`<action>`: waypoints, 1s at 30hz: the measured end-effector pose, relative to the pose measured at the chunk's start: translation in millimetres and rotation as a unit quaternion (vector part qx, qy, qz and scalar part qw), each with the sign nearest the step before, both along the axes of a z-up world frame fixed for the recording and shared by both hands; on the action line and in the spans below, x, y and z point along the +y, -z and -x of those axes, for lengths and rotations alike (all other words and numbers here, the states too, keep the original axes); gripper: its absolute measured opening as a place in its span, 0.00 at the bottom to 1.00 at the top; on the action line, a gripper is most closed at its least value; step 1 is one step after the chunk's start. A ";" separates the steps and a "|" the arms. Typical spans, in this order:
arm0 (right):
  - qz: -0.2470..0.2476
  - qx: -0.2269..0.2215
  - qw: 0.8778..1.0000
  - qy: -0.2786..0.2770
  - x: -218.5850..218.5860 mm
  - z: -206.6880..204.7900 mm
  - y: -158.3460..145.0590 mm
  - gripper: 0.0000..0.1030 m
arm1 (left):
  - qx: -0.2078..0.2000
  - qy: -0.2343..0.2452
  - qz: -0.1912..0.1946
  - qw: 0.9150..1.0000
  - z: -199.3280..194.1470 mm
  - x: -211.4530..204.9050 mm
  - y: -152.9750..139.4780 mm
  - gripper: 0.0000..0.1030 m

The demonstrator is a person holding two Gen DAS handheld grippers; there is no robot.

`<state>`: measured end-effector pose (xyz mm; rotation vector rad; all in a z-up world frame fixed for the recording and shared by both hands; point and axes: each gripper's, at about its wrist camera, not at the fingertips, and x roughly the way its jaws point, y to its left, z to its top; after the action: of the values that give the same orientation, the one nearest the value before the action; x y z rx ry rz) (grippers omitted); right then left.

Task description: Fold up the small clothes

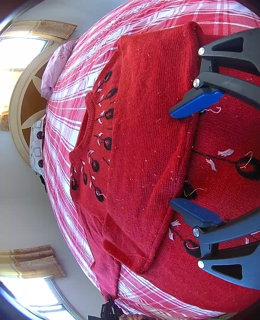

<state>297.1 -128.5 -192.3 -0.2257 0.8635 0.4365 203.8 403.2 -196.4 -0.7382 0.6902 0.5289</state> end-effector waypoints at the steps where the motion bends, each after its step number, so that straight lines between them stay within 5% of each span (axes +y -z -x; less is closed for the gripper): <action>1: -0.001 0.001 1.000 -0.001 -0.2 -0.4 -0.3 0.81 | -0.004 0.005 0.001 1.000 -0.2 -3.3 -3.0 0.05; 9: -0.042 -0.001 0.999 -0.009 -19.2 7.6 -25.9 0.82 | -0.054 0.067 0.008 0.996 -12.5 -48.6 -51.2 0.05; 19: -0.076 -0.034 0.997 -0.002 -76.2 39.2 -64.6 0.82 | -0.110 0.166 0.023 0.980 -48.3 -137.2 -99.4 0.05; 30: -0.117 -0.013 0.993 0.031 -139.1 67.2 -45.9 0.82 | -0.131 0.256 0.031 0.957 -84.8 -236.8 -126.1 0.05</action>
<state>229.9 -267.6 -146.5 0.0116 0.7844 0.4709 288.6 166.4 -70.3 -0.6413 0.6202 -0.0660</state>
